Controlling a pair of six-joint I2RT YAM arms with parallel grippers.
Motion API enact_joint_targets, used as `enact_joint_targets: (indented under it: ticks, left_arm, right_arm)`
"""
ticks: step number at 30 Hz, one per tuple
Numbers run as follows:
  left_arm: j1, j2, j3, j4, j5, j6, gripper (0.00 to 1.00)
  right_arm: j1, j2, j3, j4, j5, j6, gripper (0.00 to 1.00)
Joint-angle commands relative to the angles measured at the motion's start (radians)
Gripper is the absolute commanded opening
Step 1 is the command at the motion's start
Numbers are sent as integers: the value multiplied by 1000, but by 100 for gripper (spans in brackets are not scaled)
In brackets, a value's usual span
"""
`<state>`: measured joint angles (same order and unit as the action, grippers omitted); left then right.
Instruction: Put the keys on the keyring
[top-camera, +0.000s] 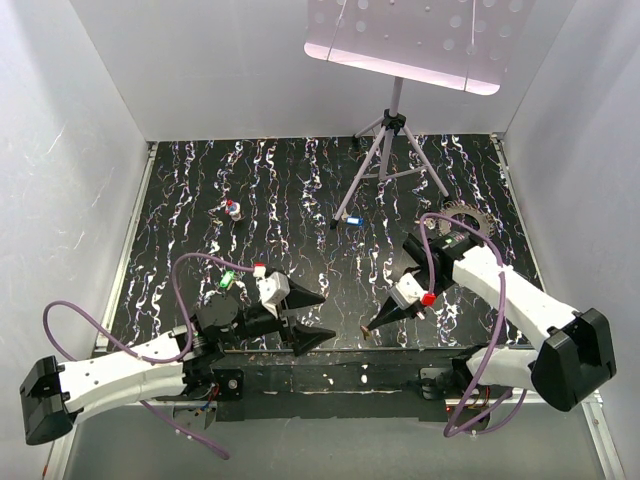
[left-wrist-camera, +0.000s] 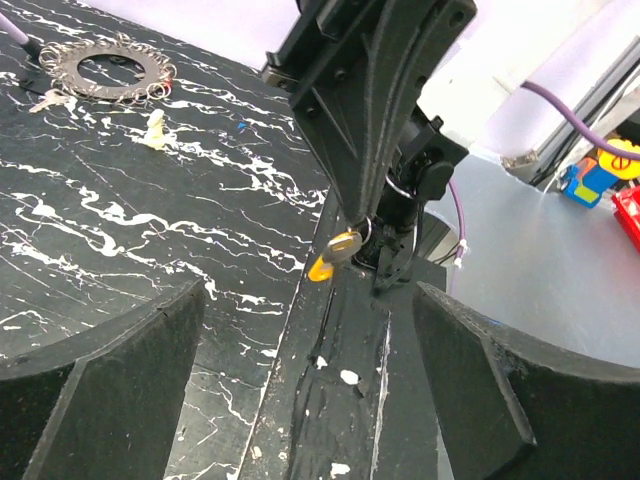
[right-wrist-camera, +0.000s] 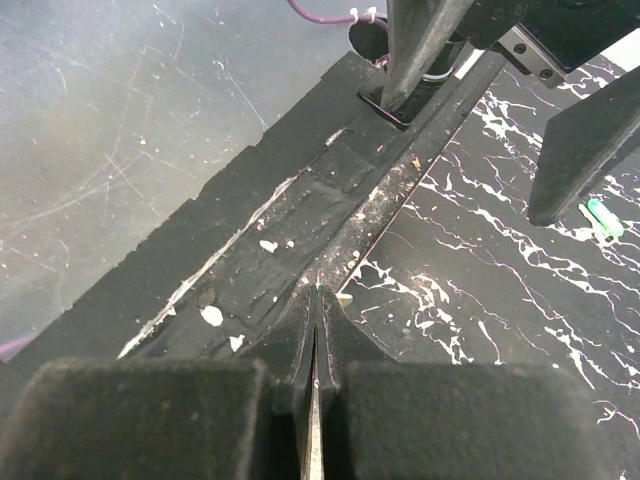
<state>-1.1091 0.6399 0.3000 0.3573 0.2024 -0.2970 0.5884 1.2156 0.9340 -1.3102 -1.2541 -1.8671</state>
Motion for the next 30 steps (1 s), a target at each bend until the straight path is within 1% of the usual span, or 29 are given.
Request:
enact_joint_targets:
  ticks: [1, 5, 6, 10, 13, 16, 17, 22, 27, 30]
  left_arm:
    - [0, 4, -41, 109, 64, 81, 83]
    - [0, 18, -49, 118, 72, 111, 81]
    - [0, 26, -45, 115, 77, 116, 79]
    - [0, 81, -18, 94, 94, 122, 64]
    - [0, 125, -10, 124, 106, 107, 56]
    - [0, 168, 4, 152, 118, 96, 55]
    - [0, 179, 8, 158, 120, 93, 55]
    - [0, 214, 24, 170, 117, 85, 54]
    - [0, 205, 24, 147, 78, 67, 46]
    - [2, 193, 19, 149, 66, 53, 46]
  right_arm:
    - [-1, 25, 34, -190, 10, -177, 1]
    - [-2, 41, 26, -184, 33, -201, 1]
    - [-2, 44, 23, -182, 36, -202, 1]
    - [-7, 45, 15, -167, 48, -202, 1]
    - [-12, 44, 9, -153, 47, -181, 1]
    - [-16, 38, 3, -135, 42, -143, 1]
    - [-18, 35, 5, -120, 33, -107, 1]
    - [-22, 13, 20, 12, 2, 204, 1]
    - [-22, -5, 17, 153, 27, 520, 1]
    - [-22, -11, 12, 274, 59, 753, 1]
